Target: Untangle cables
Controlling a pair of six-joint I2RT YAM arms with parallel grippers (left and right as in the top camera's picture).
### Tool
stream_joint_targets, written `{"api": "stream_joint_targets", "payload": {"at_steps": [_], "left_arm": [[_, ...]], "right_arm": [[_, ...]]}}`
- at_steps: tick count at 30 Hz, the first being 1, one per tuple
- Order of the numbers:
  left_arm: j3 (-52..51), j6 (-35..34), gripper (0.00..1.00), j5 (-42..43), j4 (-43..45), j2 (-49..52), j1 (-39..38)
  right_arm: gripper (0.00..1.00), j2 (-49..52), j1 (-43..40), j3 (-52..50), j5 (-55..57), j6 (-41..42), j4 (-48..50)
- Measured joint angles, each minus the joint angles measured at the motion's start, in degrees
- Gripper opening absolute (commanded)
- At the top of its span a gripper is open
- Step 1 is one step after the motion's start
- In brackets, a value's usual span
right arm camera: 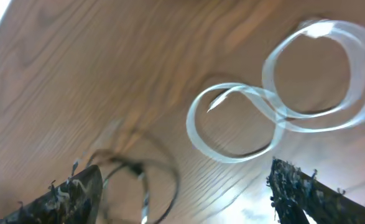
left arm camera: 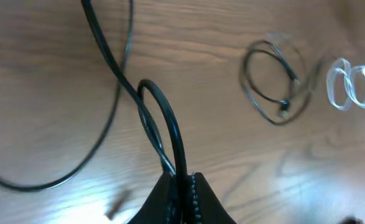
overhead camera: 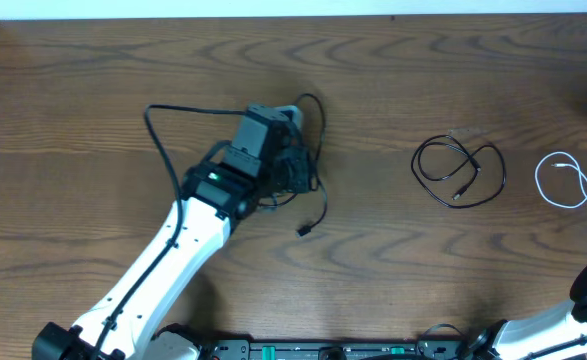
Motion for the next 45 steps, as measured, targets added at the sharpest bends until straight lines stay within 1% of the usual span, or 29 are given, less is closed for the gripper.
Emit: {"api": "stream_joint_targets", "payload": {"at_steps": [3,5,7,8,11,14,20,25,31,36,40,41,43,45], "left_arm": [[0.0,2.7,0.08,3.0,3.7,0.0,-3.1],[-0.1,5.6,0.07,9.2,8.5,0.0,-5.2],[-0.1,7.1,0.07,14.4,11.5,0.0,-5.9],[-0.1,7.6,0.07,16.3,12.4,0.0,-6.0],[-0.1,8.4,0.07,19.9,13.4,0.0,-6.0],[-0.1,8.7,0.07,22.2,13.4,0.0,-6.0],[-0.1,8.7,0.07,24.1,13.4,0.0,-6.0],[-0.1,8.7,0.07,24.3,13.4,0.0,-6.0],[-0.1,8.7,0.07,24.2,12.4,0.0,-6.0],[-0.1,9.0,0.07,20.4,9.8,0.1,-6.0],[-0.1,8.9,0.07,18.0,9.6,0.1,-6.0],[-0.1,8.5,0.07,17.6,9.6,0.1,-6.0],[-0.1,7.0,0.07,16.9,9.7,0.1,-6.0],[-0.1,4.3,0.07,16.6,9.7,0.1,-6.0]], "right_arm": [[0.79,0.0,1.6,0.0,-7.4,-6.1,-4.2],[0.79,0.0,5.0,0.0,-13.9,-14.3,-9.1],[0.79,0.0,9.2,-0.4,-18.3,-23.0,-13.5],[0.79,0.0,11.1,-1.0,-19.9,-25.9,-14.7],[0.79,0.0,18.0,-4.3,-23.3,-34.6,-16.2],[0.75,0.0,25.0,-8.5,-25.0,-39.6,-14.3],[0.72,0.2,36.5,-15.2,-26.6,-42.4,-9.7],[0.67,0.2,40.7,-15.5,-28.0,-42.9,-8.6],[0.67,0.2,42.2,-15.5,-29.4,-43.1,-8.4],[0.68,0.2,42.5,-15.5,-30.4,-43.6,-10.5],[0.68,0.2,42.5,-15.5,-30.8,-44.5,-11.3],[0.65,0.2,42.5,-15.5,-31.3,-44.8,-11.3],[0.61,0.2,42.5,-15.6,-33.0,-45.1,-10.5],[0.59,0.2,42.5,-15.6,-35.1,-45.5,-9.3]]}}
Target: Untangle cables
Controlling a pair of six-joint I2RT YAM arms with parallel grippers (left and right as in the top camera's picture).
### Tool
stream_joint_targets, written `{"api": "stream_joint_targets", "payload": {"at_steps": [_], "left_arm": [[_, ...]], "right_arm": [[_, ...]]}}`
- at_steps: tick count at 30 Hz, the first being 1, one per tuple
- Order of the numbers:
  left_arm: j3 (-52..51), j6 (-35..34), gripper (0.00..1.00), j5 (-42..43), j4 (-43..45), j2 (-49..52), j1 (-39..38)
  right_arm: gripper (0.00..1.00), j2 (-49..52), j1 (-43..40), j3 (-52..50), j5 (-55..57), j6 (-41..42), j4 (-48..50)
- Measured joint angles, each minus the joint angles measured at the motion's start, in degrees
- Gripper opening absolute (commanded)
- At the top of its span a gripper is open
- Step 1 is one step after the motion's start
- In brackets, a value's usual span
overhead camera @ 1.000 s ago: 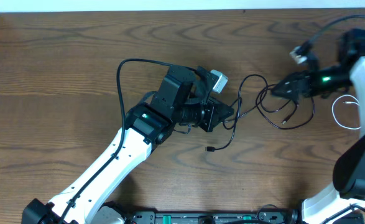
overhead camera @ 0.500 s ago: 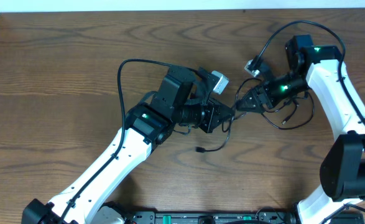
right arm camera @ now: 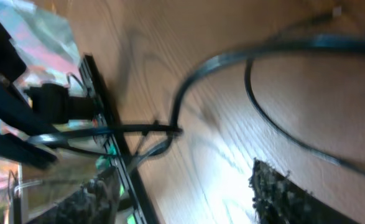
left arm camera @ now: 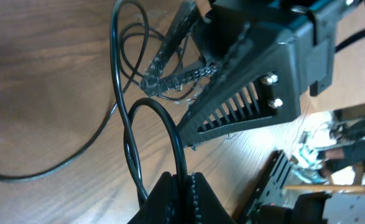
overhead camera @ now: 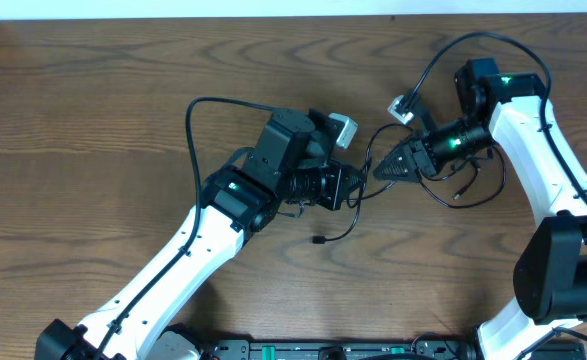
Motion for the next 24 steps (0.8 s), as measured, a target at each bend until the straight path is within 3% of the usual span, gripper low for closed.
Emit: {"api": "stream_joint_targets", "payload": {"at_steps": [5,12,18,19,21,22,24], "left_arm": [[0.0,-9.8,0.07,-0.2,0.0,0.0,0.0],[0.0,-29.0,0.07,0.3,0.5,0.0,0.0],[0.0,-34.7,0.07,5.1,9.8,0.0,0.0],[0.0,-35.0,0.07,5.6,10.1,0.0,0.0],[0.0,-35.6,0.08,6.3,10.1,0.0,0.0],[0.0,-35.8,0.07,6.5,10.1,0.0,0.0],[0.0,-36.4,0.07,6.8,10.1,0.0,0.0]], "right_arm": [[0.55,0.0,0.0,0.0,-4.1,-0.5,2.5],[0.53,0.0,0.0,0.0,-5.7,-0.7,4.3],[0.52,0.0,0.4,0.0,-5.9,-0.7,5.3],[0.49,0.0,0.6,0.0,-5.9,-0.7,5.4],[0.29,0.0,1.3,0.0,-5.9,-0.7,6.0],[0.11,0.0,1.6,0.0,-5.9,-0.6,6.4],[0.03,0.0,2.0,0.0,-6.2,-0.9,7.5]]}}
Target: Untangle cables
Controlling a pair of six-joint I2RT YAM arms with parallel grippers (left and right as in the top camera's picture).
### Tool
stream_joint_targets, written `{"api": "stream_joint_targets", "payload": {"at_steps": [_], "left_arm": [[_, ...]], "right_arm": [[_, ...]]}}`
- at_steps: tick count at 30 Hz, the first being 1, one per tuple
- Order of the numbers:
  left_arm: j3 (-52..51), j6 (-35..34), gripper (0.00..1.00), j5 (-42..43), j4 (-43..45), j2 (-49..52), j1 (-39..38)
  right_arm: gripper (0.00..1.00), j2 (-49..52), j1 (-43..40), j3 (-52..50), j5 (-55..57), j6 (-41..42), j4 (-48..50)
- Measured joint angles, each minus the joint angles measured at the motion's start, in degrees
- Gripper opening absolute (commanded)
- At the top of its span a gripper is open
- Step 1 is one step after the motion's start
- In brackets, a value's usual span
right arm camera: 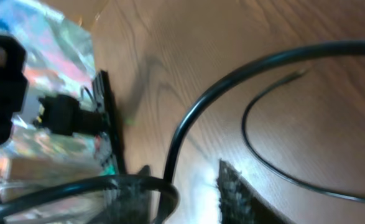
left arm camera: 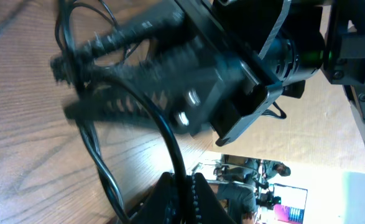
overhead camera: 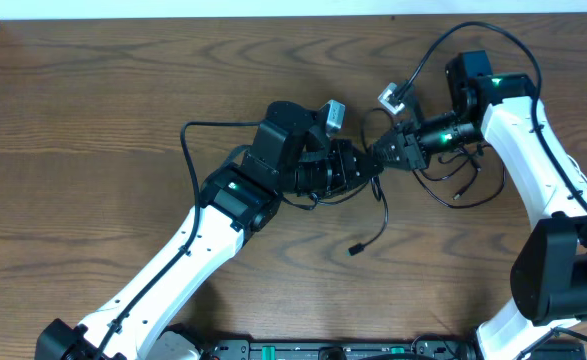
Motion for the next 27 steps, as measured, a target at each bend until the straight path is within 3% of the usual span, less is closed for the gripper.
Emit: {"api": "stream_joint_targets", "payload": {"at_steps": [7,9,11,14,20,27], "left_arm": [[0.0,4.2,0.08,-1.0,-4.1,0.0,0.2],[0.0,7.0,0.26,-2.6,-7.0,0.0,0.2],[0.0,9.9,0.37,-5.1,-9.5,0.0,0.2],[0.0,14.5,0.44,-9.8,-11.9,0.0,0.2],[0.0,21.1,0.46,-18.7,-12.7,0.0,0.3],[0.0,22.4,0.47,-21.7,-11.4,0.0,4.6]], "right_arm": [[0.01,0.0,0.2,0.0,-0.3,1.1,0.9],[0.01,0.0,0.2,0.0,0.1,2.0,1.0],[0.01,0.0,0.2,0.0,0.2,2.5,0.7],[0.01,0.0,0.2,0.0,0.2,3.1,-0.5],[0.01,0.0,0.2,0.0,0.1,3.1,-5.5],[0.01,0.0,0.2,-0.1,0.2,-0.7,-12.2]]}}
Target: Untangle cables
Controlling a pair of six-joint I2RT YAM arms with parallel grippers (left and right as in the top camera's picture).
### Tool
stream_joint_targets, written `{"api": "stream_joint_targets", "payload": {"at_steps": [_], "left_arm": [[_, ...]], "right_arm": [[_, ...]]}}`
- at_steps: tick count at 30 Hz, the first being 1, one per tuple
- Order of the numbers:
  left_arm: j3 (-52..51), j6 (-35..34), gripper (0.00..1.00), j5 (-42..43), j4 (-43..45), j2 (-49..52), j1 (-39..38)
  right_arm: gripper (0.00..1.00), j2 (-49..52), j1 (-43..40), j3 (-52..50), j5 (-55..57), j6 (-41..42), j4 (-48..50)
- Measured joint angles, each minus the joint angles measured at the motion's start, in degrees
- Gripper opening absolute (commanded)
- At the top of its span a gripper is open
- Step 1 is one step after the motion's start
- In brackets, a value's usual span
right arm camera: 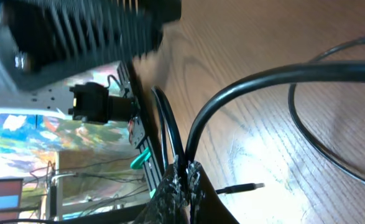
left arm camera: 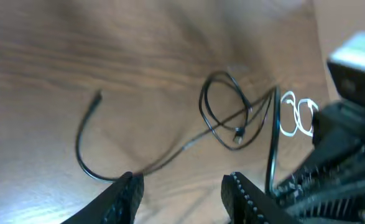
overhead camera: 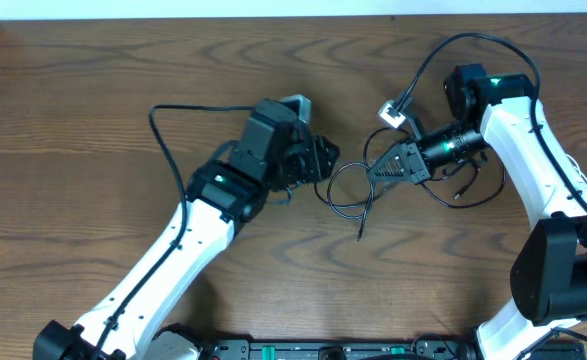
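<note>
A long black cable (overhead camera: pixel 345 196) trails from the left side of the table across my left arm. It ends in a loose loop between the grippers, its plug (overhead camera: pixel 361 236) lying on the wood. My right gripper (overhead camera: pixel 371 172) is shut on this cable (right arm camera: pixel 263 78), which runs up out of the closed fingertips (right arm camera: pixel 183 174). My left gripper (overhead camera: pixel 325 160) is open just left of the loop, touching nothing. In the left wrist view the gripper (left arm camera: pixel 185 193) is wide open above the slack cable (left arm camera: pixel 78 146).
A second black cable coil (left arm camera: pixel 229 115) lies under my right arm at the right. A white cable (left arm camera: pixel 297 115) lies beyond it near the right edge. My right arm's own lead arcs above its wrist.
My left gripper was shut on the black cable, and it is now open and further left. The right gripper, then open beside it, is now shut on that cable.
At first my left gripper held the black cable at centre-left, with the right gripper open at the far right over the white cable. Later both grippers were mid-table, the right one open beside the held cable. Now the right holds it and the left is open.
</note>
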Motion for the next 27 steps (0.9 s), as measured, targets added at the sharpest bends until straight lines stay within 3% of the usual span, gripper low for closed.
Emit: {"api": "stream_joint_targets", "payload": {"at_steps": [5,12,18,25,26,27], "left_arm": [[0.0,0.2,0.47,4.1,2.2,0.0,1.6],[0.0,5.0,0.46,18.6,1.9,0.0,1.6],[0.0,8.2,0.46,21.9,2.7,0.1,1.6],[0.0,9.2,0.45,22.7,3.5,5.0,1.6],[0.0,9.2,0.41,22.7,3.5,6.1,1.7],[0.0,9.2,0.27,22.7,3.6,6.9,1.7]], "right_arm": [[0.01,0.0,0.0,0.0,0.0,-0.8,-0.2],[0.01,0.0,0.0,0.0,-0.1,-1.2,-0.2],[0.01,0.0,0.8,0.0,-0.2,-1.6,-2.3],[0.01,0.0,7.2,0.0,0.0,-4.0,-3.7],[0.01,0.0,7.8,0.0,0.0,-4.1,-3.7],[0.01,0.0,8.5,0.0,-0.2,-4.3,-3.6]]}}
